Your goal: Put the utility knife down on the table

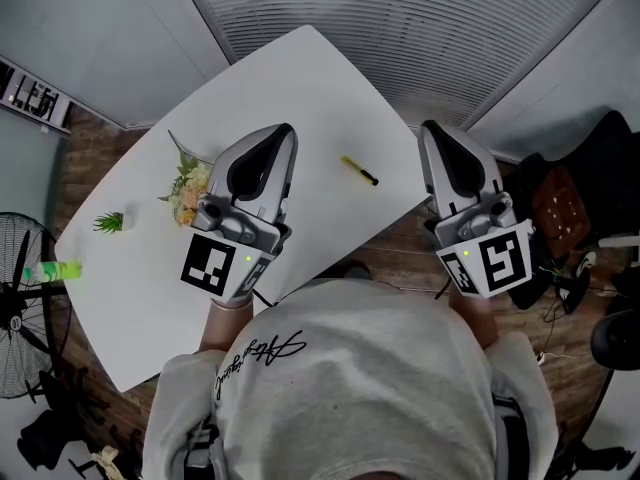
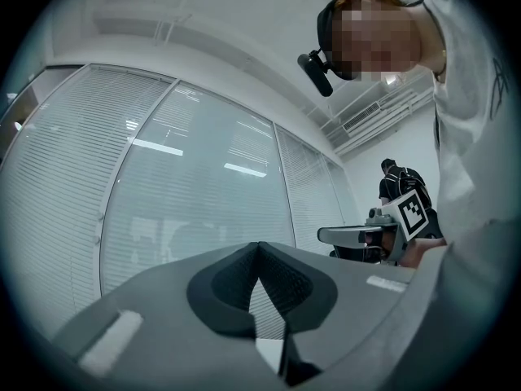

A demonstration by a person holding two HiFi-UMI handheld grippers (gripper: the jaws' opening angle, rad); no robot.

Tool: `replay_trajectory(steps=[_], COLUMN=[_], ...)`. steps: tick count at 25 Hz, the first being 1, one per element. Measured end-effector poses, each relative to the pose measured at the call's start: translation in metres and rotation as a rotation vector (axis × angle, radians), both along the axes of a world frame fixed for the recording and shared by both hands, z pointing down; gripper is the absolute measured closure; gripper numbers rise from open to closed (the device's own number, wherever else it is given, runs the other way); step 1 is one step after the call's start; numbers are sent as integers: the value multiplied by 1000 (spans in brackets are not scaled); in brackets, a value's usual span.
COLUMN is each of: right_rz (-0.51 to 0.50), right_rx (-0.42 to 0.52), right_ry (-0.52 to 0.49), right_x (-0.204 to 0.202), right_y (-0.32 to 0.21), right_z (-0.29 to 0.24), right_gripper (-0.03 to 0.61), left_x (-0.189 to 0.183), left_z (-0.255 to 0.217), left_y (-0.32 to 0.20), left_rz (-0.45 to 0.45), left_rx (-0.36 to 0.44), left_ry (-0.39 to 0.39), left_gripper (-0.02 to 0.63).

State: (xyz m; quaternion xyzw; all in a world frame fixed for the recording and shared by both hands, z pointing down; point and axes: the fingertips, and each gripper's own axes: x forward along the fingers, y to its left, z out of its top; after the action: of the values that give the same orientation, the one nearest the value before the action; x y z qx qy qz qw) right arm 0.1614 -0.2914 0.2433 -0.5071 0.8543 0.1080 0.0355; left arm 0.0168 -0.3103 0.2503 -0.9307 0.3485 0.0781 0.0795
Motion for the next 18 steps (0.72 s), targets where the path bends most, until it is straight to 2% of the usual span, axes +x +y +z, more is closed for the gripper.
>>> replay_trajectory(steps=[18], right_rz=[-3], right_rx=[4], right_ry=[-1], right_x=[0], right_y=[6], right_z=[-2], right_gripper=[578], left_x=[-5], left_z=[-2], left_y=[3], left_rz=[-15], left_rx=[10], left_ry=[-1], left_gripper=[621])
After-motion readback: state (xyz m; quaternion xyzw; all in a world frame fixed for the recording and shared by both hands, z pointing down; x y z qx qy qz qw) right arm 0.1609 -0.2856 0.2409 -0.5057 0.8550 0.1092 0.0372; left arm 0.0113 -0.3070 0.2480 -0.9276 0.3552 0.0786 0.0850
